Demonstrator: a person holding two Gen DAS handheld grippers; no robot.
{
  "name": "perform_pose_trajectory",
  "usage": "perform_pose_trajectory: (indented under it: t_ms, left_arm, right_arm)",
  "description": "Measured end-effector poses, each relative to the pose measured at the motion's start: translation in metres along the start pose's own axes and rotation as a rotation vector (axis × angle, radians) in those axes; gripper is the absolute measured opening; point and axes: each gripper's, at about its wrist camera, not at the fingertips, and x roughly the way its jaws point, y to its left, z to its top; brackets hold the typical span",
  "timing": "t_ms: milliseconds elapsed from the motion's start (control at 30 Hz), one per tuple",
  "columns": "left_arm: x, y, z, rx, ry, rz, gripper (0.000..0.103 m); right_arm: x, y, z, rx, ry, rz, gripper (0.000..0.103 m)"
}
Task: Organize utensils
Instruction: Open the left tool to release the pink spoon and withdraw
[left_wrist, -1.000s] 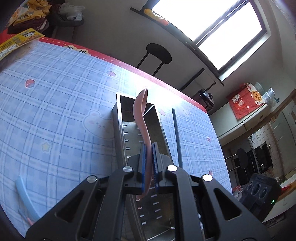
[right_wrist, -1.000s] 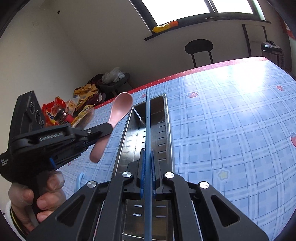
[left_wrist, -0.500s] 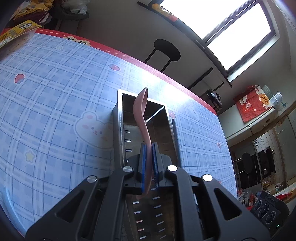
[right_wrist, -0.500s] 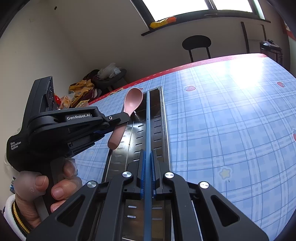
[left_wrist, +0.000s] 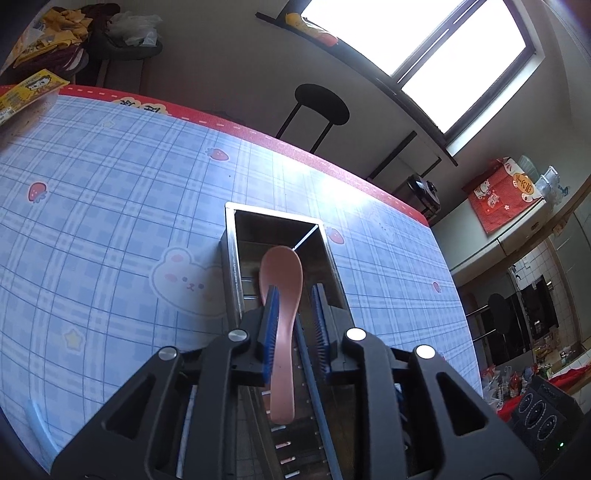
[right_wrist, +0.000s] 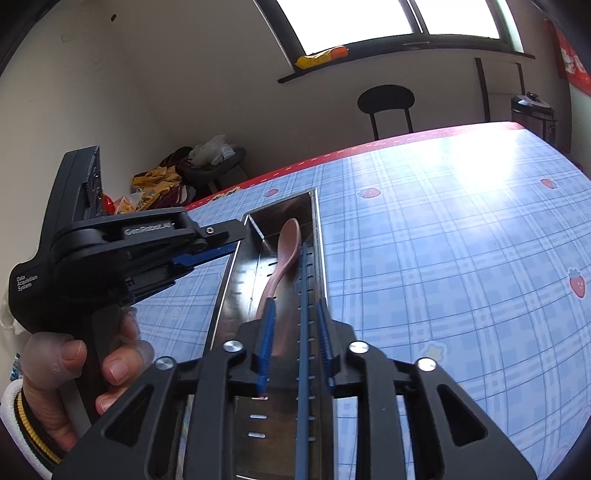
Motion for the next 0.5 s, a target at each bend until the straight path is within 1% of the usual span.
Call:
perform_pose_trajectory:
  t_ms: [33, 67, 100, 133, 167, 233, 300, 333, 400, 500]
  left_arm:
    - [-0.006, -0.001, 0.000, 0.013, -0.010, 0.003, 0.027]
    - [-0.013, -0.002, 0.000, 0.030, -0.024, 0.004, 0.029]
    - [-0.021, -0.004, 0.000, 0.052, -0.039, 0.006, 0.034]
    - [-0.030, -0.006, -0.001, 0.077, -0.057, 0.012, 0.043]
    - [-0.039, -0.008, -0.001, 0.102, -0.078, 0.018, 0.048]
    - [-0.060, -0.011, -0.004, 0.154, -0.125, 0.037, 0.077]
    - [-0.082, -0.013, -0.009, 0.196, -0.178, 0.060, 0.091]
    - [-0.093, -0.013, -0.010, 0.216, -0.196, 0.068, 0.095]
    - [-0.112, -0.013, -0.017, 0.255, -0.222, 0.100, 0.095]
    - [-0.138, -0.010, -0.029, 0.303, -0.253, 0.160, 0.097]
  right_arm:
    - [-0.004, 0.000, 0.001, -0.007, -0.014, -0.012, 0.041]
    - [-0.007, 0.001, 0.001, -0.015, -0.028, -0.028, 0.047]
    - [-0.011, 0.002, 0.002, -0.022, -0.045, -0.044, 0.058]
    - [-0.014, 0.004, 0.002, -0.033, -0.064, -0.061, 0.069]
    - [-0.018, 0.005, 0.002, -0.044, -0.080, -0.075, 0.072]
    - [-0.022, 0.009, 0.002, -0.068, -0.105, -0.111, 0.090]
    - [-0.027, 0.009, 0.001, -0.085, -0.124, -0.120, 0.096]
    - [-0.028, 0.010, 0.000, -0.091, -0.127, -0.122, 0.097]
    - [-0.030, 0.011, -0.001, -0.100, -0.124, -0.140, 0.097]
    - [-0.032, 0.016, -0.007, -0.115, -0.133, -0.142, 0.097]
